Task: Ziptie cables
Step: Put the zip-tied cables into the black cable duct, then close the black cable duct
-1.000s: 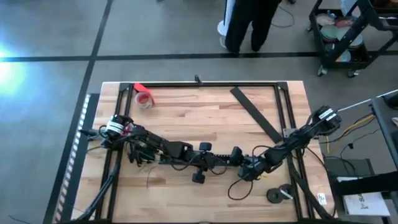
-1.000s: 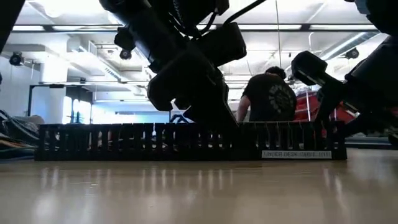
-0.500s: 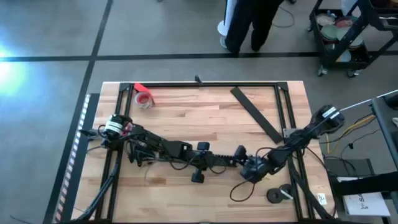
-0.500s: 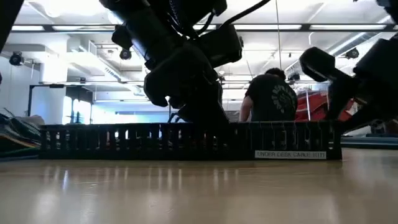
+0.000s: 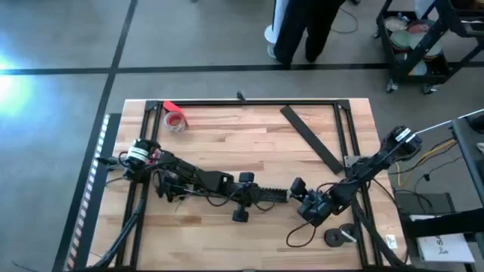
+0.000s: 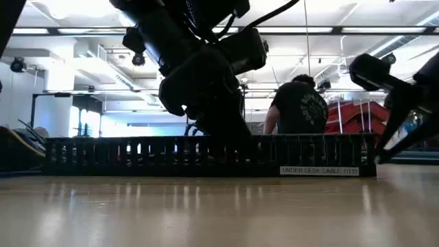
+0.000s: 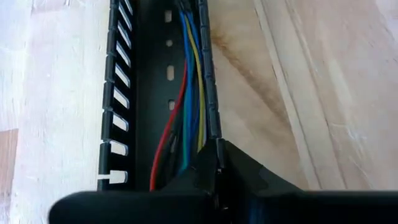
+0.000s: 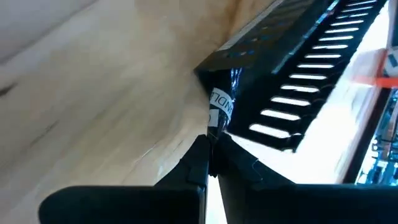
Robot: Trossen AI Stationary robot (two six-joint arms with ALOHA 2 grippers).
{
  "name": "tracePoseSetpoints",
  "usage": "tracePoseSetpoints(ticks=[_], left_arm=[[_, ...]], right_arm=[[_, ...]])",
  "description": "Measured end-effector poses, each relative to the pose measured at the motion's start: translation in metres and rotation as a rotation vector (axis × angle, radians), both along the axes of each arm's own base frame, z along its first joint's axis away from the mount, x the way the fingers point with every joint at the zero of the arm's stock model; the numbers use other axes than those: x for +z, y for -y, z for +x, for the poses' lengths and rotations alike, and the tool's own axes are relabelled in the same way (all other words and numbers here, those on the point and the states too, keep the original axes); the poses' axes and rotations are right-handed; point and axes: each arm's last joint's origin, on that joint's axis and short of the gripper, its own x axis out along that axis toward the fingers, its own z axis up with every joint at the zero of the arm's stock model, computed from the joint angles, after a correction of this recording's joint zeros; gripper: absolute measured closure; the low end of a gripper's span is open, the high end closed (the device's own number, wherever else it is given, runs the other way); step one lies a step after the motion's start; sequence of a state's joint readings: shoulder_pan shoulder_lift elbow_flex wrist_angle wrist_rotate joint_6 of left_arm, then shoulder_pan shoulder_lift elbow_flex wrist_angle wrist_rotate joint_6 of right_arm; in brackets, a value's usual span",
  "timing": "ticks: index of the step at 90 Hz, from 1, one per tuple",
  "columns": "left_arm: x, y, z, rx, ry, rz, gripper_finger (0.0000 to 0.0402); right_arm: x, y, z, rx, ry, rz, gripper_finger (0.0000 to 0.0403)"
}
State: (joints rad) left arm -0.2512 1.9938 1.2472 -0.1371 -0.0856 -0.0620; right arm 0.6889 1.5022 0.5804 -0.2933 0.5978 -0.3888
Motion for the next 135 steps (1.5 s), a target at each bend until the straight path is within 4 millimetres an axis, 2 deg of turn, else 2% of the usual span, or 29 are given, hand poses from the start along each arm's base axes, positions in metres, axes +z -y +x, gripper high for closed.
tracePoseSetpoints(ticks=[17,26,58,75,90,105,117,135], left_arm=[[0.0,-0.001,0.0,0.011,0.001,-0.007,0.0401],[0.0,-0.003,0.001,0.015,0.005,-0.009,0.0401],[0.001,-0.005,0.002,0.025,0.017,-0.017,0.0399],[0.002,-0.008,0.005,0.028,0.038,-0.017,0.0398],[0.006,-0.016,0.012,0.031,0.121,-0.008,0.0398],[0.009,-0.03,0.018,0.067,0.164,-0.014,0.0398],[0.009,-0.037,0.019,0.073,0.168,-0.005,0.0395],[0.008,-0.039,0.018,0.085,0.167,-0.018,0.0346]], right_arm=[[0.003,0.0,-0.009,-0.022,-0.029,-0.005,0.0399],[0.004,0.002,-0.011,-0.044,-0.043,-0.01,0.0382],[0.029,-0.002,-0.006,-0.147,0.074,0.139,0.0215],[0.053,0.008,-0.01,-0.286,0.186,0.28,0.0165],[0.07,0.037,-0.016,-0.515,0.329,0.446,0.0154],[0.072,0.087,-0.029,-0.964,0.489,0.489,0.0153],[0.073,0.122,-0.035,-1.243,0.576,0.544,0.0143],[0.072,0.17,-0.032,-1.473,0.538,0.689,0.0092]])
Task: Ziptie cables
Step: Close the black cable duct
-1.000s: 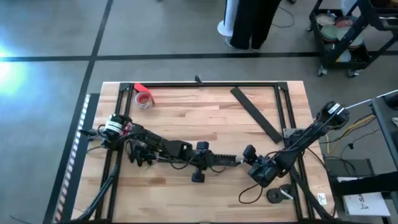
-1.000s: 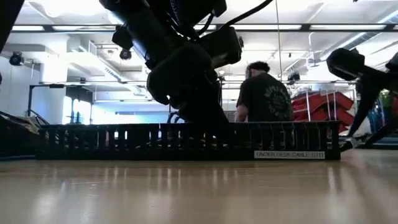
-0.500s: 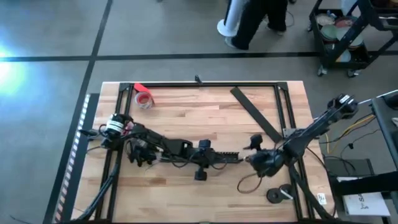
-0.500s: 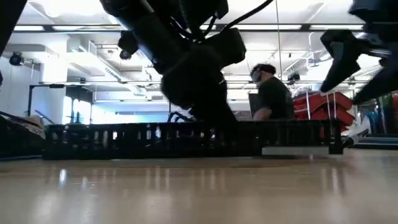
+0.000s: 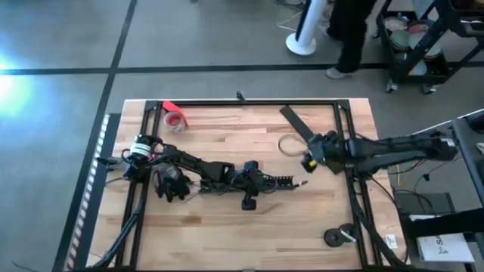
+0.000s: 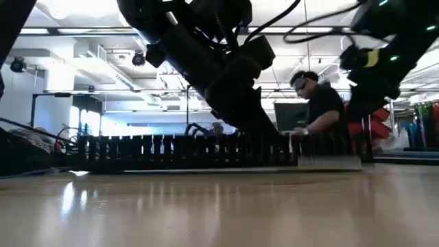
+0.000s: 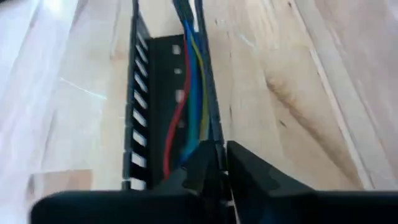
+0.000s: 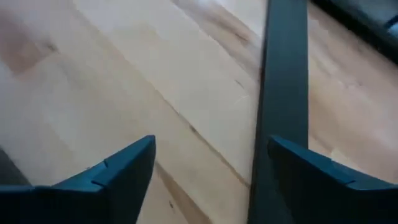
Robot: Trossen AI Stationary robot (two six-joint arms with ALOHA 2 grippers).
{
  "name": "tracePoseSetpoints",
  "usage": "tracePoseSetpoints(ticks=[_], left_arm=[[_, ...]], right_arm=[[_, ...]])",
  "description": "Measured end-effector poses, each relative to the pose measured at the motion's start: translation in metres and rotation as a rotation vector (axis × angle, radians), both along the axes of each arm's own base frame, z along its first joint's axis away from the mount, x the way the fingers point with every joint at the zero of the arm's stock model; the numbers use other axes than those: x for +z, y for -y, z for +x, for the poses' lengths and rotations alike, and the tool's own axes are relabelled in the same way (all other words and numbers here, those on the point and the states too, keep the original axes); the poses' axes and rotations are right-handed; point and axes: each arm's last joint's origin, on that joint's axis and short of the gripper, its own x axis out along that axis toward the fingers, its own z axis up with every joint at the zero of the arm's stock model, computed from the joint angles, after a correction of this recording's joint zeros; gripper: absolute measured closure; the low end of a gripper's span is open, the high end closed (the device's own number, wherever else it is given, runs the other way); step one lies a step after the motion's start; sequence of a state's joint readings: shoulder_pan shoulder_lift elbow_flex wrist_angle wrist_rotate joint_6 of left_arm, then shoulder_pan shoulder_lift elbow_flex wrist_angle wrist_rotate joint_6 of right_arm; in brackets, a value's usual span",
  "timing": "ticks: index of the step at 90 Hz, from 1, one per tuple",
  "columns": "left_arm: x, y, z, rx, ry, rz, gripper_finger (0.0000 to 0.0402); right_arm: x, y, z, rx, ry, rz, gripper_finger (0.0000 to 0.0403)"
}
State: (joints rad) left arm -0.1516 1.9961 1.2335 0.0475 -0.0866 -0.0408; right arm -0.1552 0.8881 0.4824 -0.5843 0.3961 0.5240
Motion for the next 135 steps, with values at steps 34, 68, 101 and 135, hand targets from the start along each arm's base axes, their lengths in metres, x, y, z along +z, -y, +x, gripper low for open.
tracePoseSetpoints(ticks=[34,68,101,135], left_arm=[[0.042,0.007,-0.009,0.022,0.081,0.019,0.0256],[0.067,0.046,-0.04,-0.083,0.127,0.008,0.0269],[0.066,0.056,-0.059,-0.065,0.106,0.071,0.0311],[0.093,0.05,-0.07,-0.058,0.16,0.122,0.0327]], right_arm=[[-0.029,0.092,0.0,-0.195,-0.001,0.06,0.0048],[-0.073,0.136,0.014,-0.075,-0.054,0.088,0.0048],[-0.091,0.136,0.024,-0.044,-0.027,0.124,0.016],[-0.092,0.09,0.062,0.235,0.025,0.058,0.0177]])
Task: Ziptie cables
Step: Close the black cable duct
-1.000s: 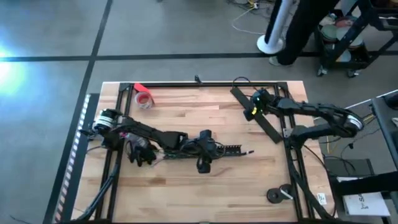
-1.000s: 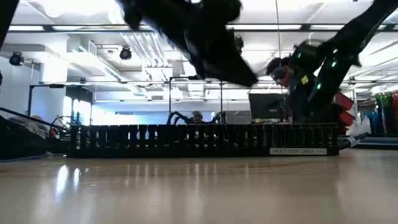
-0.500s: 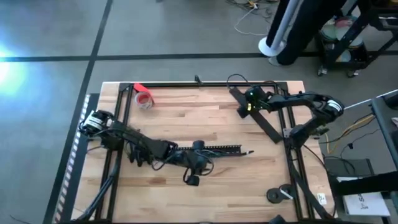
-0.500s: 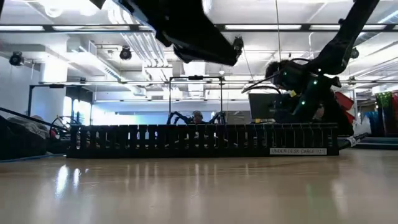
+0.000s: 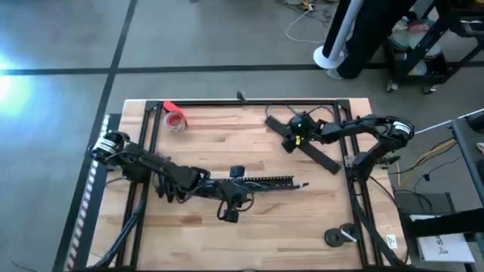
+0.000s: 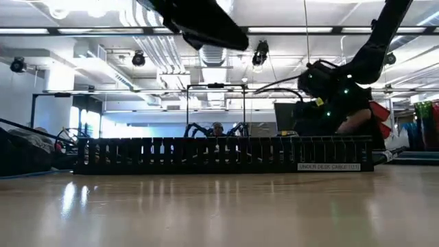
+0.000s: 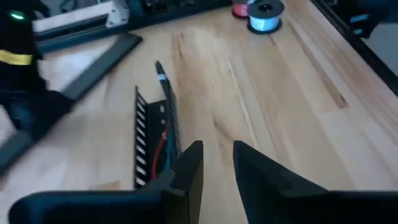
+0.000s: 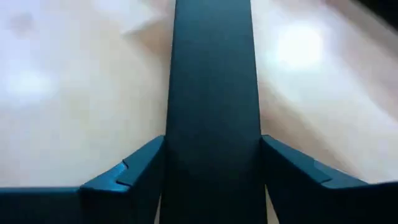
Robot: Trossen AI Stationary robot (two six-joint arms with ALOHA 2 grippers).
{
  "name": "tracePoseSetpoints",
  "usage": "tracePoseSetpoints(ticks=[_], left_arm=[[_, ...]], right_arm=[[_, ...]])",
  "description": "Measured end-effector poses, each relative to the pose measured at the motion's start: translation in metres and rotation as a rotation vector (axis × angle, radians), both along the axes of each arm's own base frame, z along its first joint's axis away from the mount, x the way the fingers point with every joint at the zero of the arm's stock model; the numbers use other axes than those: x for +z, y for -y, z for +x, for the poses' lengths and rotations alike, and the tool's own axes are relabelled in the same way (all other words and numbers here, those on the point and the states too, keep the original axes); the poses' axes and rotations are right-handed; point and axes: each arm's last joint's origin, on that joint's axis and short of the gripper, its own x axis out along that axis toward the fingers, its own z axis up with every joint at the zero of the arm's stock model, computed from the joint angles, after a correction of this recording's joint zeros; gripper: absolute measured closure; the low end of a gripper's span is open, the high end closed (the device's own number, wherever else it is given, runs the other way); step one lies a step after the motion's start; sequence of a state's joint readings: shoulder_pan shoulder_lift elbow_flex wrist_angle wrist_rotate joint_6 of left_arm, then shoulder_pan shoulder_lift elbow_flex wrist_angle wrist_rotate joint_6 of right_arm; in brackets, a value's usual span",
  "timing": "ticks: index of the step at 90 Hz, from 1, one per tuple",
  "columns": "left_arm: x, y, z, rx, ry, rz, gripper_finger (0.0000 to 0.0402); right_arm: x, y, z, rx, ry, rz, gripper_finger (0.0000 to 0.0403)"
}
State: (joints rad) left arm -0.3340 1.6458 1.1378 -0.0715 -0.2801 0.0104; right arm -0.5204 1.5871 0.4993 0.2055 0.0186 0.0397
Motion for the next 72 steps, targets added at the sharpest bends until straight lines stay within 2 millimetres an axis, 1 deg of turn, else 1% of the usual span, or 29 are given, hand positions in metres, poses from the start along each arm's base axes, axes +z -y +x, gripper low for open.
tracePoseSetpoints(ticks=[13,20,30,41,57,66,72], left_arm=[[0.005,0.001,-0.003,0.005,0.008,-0.007,0.0327],[0.005,0.001,-0.004,0.006,0.0,-0.004,0.0327],[0.003,0.001,-0.005,0.006,-0.015,0.001,0.0327],[-0.001,0.0,-0.005,0.033,-0.005,0.027,0.0327],[-0.013,-0.004,-0.009,0.062,0.032,0.075,0.0327],[-0.018,-0.005,-0.012,0.063,0.021,0.081,0.0327],[-0.02,-0.005,-0.013,0.065,0.018,0.08,0.0327]], right_arm=[[0.001,-0.027,0.016,0.208,0.037,0.0,0.0133],[0.003,-0.038,0.022,0.314,0.067,0.005,0.0124],[0.004,-0.05,0.03,0.402,0.109,-0.023,0.0121],[0.0,-0.05,0.04,0.419,0.194,-0.061,0.0113],[-0.02,-0.048,0.049,0.464,0.26,-0.094,0.0102],[-0.032,-0.046,0.053,0.477,0.284,-0.095,0.0104],[-0.036,-0.044,0.055,0.488,0.313,-0.093,0.0109]])
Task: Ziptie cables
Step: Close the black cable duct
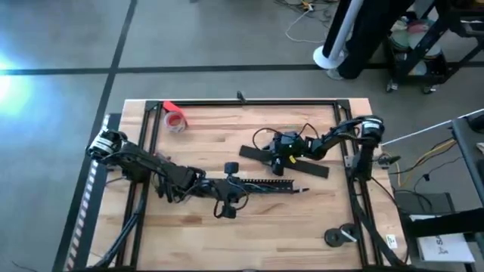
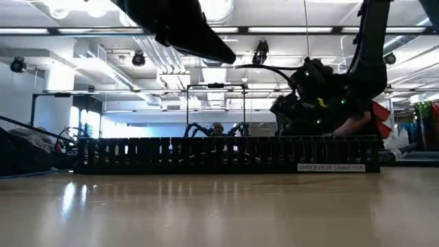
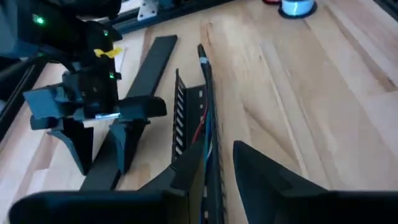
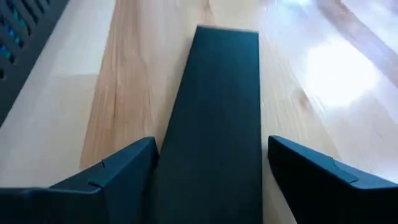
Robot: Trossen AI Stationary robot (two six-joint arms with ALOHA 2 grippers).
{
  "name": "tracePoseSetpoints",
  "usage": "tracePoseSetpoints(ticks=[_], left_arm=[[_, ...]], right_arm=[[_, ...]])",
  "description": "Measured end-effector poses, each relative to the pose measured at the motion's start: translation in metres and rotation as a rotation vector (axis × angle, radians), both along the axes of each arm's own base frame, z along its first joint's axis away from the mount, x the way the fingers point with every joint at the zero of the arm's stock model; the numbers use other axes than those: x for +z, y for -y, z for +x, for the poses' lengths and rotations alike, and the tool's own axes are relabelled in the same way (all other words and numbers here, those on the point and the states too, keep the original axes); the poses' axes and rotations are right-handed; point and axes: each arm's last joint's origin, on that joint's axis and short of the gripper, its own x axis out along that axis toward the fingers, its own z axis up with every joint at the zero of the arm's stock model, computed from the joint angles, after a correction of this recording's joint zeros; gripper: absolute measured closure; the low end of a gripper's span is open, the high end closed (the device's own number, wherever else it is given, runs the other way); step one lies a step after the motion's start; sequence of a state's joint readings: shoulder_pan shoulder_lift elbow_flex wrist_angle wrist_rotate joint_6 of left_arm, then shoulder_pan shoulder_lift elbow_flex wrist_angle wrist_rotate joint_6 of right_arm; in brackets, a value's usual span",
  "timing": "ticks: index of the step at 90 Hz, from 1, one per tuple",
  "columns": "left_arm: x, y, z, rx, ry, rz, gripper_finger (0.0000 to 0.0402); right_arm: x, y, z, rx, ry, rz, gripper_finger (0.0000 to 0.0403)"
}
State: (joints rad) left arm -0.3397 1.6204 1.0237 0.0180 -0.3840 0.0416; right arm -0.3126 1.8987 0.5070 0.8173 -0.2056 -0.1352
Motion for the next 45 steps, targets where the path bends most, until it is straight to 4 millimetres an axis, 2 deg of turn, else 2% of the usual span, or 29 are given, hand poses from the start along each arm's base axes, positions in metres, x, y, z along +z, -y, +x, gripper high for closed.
tracePoseSetpoints(ticks=[27,45], left_arm=[[0.001,0.0,0.001,0.0,0.102,-0.034,0.0327],[0.005,0.001,0.004,0.0,0.156,-0.054,0.0327]], right_arm=[[-0.006,0.011,0.013,0.03,0.047,-0.03,0.0131],[-0.02,0.012,0.015,0.043,0.086,-0.029,0.0146]])
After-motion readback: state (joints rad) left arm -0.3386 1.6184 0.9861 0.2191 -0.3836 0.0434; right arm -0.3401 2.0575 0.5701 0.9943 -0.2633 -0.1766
